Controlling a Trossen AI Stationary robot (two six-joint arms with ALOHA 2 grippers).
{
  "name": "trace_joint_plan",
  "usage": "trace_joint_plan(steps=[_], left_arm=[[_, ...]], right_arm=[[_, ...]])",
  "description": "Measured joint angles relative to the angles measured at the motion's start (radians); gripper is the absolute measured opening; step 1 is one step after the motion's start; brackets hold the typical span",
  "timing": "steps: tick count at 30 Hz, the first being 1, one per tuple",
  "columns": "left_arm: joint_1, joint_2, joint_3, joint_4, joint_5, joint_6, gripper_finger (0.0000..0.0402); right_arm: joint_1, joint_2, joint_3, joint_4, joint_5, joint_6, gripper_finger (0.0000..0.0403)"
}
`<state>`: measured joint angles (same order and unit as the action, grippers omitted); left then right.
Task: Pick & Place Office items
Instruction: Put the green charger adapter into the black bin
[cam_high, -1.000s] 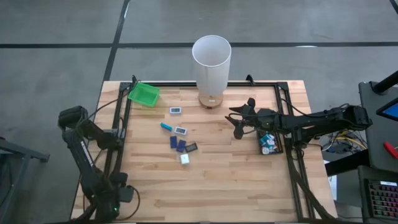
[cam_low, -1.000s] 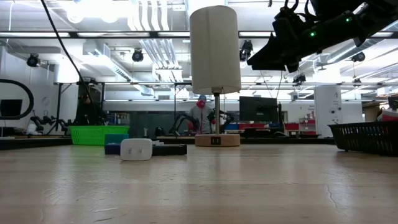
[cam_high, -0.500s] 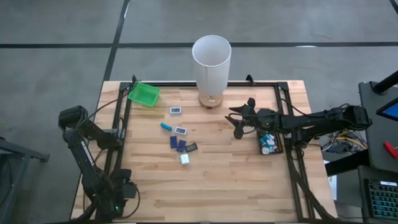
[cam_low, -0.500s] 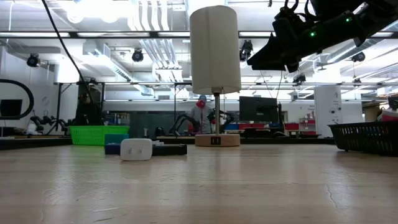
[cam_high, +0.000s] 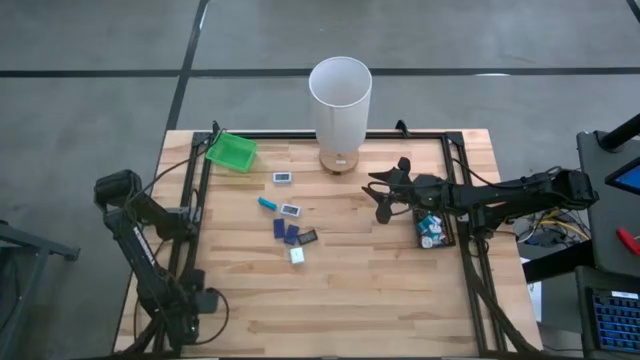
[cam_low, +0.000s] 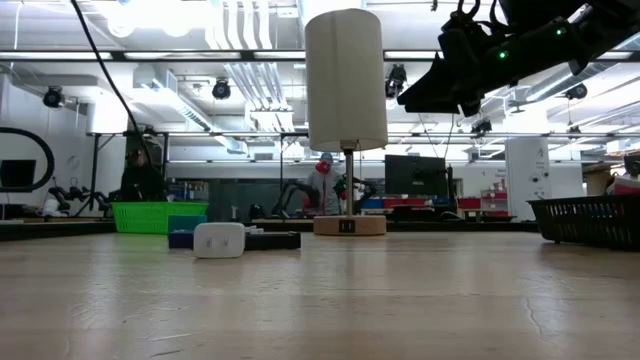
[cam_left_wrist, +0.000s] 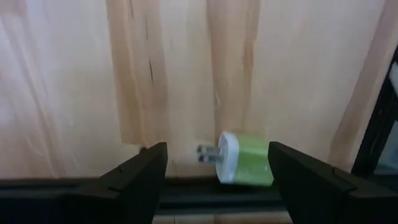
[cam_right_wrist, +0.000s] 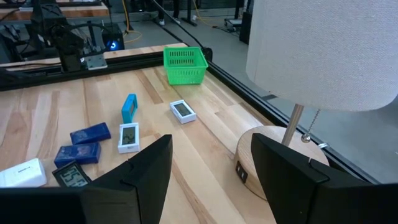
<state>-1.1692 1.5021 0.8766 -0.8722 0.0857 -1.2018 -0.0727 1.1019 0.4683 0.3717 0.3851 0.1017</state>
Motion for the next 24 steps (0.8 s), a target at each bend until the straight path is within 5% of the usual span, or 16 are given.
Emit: trace_joint_plan(steps=[24], left_arm=[[-0.004,0.072,-0.016,0.095,0.112,0.009,0.0286]], right_arm=[[0.0,0.0,0.0,0.0,0.0,0.0,0.0217]])
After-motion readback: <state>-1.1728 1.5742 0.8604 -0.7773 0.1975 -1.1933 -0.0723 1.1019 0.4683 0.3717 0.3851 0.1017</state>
